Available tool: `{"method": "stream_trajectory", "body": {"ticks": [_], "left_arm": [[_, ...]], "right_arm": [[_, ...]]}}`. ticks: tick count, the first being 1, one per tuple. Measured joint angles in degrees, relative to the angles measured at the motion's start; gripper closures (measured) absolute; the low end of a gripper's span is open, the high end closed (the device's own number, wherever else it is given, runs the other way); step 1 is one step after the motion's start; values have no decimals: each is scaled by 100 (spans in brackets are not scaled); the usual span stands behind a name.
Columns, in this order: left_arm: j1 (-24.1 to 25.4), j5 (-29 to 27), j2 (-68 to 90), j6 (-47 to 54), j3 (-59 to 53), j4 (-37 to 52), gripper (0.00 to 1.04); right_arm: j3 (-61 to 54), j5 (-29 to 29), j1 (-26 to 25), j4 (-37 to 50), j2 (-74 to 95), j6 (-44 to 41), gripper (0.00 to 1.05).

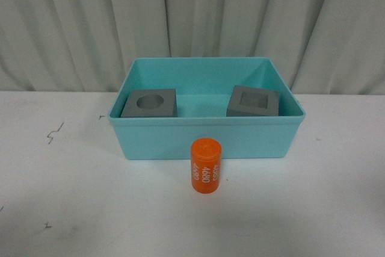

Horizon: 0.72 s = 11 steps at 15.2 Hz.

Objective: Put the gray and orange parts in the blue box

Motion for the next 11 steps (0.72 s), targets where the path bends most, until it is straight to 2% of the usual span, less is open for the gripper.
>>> {"method": "stream_trajectory", "body": {"ticks": [1, 3, 4, 5, 8, 11], "left_arm": [[0, 0, 0, 2, 0, 0, 7], [0, 2, 0, 2, 0, 0, 7], [0, 0, 0, 2, 0, 0, 7], [0, 2, 0, 2, 0, -2, 7], [0, 4, 0, 0, 0, 0, 7], [0, 2, 0, 2, 0, -2, 7]], "right_arm": [[553, -168, 103, 201, 898, 236, 6], [1827, -608, 369, -358, 2959, 697, 6], [2581, -855, 538, -927, 3921, 894, 6], [4033, -1292, 828, -1926, 5204, 1126, 6], [4813, -1757, 1040, -2669, 6258, 1213, 6], [4999, -1917, 1272, -2809, 6918, 1207, 6]]}}
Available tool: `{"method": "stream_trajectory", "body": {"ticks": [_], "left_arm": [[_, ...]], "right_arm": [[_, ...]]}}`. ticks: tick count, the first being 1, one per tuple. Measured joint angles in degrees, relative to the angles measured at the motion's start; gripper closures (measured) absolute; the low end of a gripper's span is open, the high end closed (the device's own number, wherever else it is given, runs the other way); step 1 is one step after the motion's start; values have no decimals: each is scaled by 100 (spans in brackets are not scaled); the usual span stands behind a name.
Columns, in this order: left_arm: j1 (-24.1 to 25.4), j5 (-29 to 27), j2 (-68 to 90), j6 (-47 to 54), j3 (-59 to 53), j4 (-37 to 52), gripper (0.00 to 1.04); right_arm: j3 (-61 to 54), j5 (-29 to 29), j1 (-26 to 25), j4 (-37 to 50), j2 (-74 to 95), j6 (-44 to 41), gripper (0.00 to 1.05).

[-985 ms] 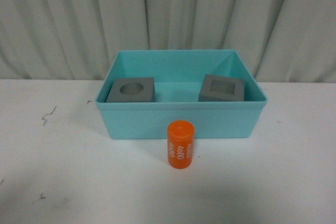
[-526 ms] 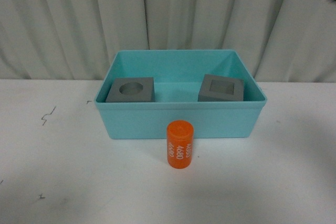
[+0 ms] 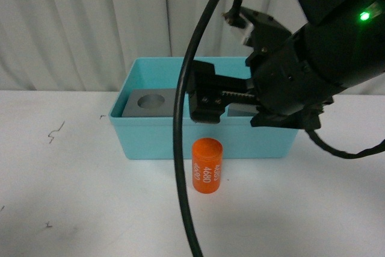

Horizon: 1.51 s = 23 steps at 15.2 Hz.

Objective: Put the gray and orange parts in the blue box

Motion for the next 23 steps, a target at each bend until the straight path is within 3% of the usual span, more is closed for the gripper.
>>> {"method": "stream_trajectory", "body": {"ticks": [22, 23], "left_arm": [[0, 0, 0, 0, 0, 2, 7], [0, 0, 0, 0, 0, 0, 7]], "right_arm": [[557, 24, 219, 874, 1655, -249, 6], [557, 24, 225, 876, 1655, -258, 10]]}}
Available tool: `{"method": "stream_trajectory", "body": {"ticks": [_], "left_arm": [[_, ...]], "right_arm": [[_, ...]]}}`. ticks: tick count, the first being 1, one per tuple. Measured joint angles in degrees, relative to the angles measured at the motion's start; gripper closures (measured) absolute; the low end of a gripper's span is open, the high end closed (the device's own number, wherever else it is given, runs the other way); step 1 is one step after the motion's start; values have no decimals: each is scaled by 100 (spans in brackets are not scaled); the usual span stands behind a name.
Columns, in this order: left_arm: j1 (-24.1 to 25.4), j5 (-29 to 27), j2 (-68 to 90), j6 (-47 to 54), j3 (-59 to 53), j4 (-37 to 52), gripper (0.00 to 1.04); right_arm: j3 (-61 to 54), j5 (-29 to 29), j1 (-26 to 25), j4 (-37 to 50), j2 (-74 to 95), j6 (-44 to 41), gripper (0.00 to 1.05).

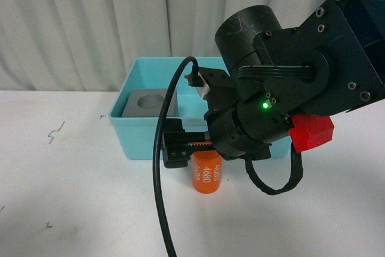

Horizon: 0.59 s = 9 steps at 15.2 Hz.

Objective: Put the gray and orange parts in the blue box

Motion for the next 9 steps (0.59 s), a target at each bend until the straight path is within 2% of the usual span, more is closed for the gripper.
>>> {"method": "stream_trajectory", "body": {"ticks": [3, 4, 5, 9], "left_arm": [[0, 0, 0, 0, 0, 0, 7], [0, 0, 0, 0, 0, 0, 7], [0, 0, 0, -2, 0, 0, 7], [0, 0, 0, 0, 0, 2, 7]], "right_arm": [[9, 59, 22, -61, 0, -83, 43], [11, 98, 20, -66, -2, -109, 51], [17, 129, 17, -81, -24, -133, 55], [-48, 131, 26, -310, -361, -249, 56]]}}
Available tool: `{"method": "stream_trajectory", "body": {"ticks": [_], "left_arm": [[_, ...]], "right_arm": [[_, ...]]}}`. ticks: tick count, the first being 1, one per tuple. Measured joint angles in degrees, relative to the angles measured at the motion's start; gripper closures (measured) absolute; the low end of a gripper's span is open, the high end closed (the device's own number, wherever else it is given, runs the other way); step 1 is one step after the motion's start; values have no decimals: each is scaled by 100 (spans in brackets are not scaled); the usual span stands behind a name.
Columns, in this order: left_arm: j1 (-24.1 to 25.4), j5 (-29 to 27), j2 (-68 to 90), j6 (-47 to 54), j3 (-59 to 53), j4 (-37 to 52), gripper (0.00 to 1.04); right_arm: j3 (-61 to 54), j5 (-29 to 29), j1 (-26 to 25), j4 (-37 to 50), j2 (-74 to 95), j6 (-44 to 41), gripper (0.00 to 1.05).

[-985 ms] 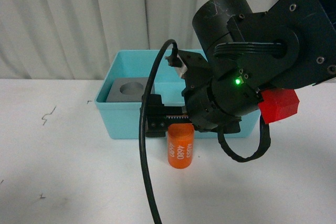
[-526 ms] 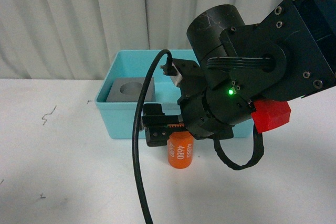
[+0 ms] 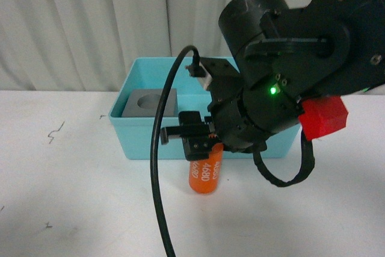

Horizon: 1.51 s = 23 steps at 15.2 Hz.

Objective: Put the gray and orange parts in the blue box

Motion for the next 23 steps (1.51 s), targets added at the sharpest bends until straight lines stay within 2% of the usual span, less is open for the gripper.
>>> {"method": "stream_trajectory", "body": {"ticks": [4, 8, 13, 23], "left_arm": [[0, 0, 0, 0, 0, -2, 7], [0, 0, 0, 0, 0, -2, 7], [0, 0, 0, 0, 0, -2, 7], [0, 0, 0, 0, 0, -2, 7]], "right_arm": [[223, -343, 74, -337, -903, -155, 56], [796, -391, -81, -662, -1040, -321, 56], [1652, -378, -728, -579, -199, -291, 57], [2883, -247, -632, -629, 1209, -275, 57]]}}
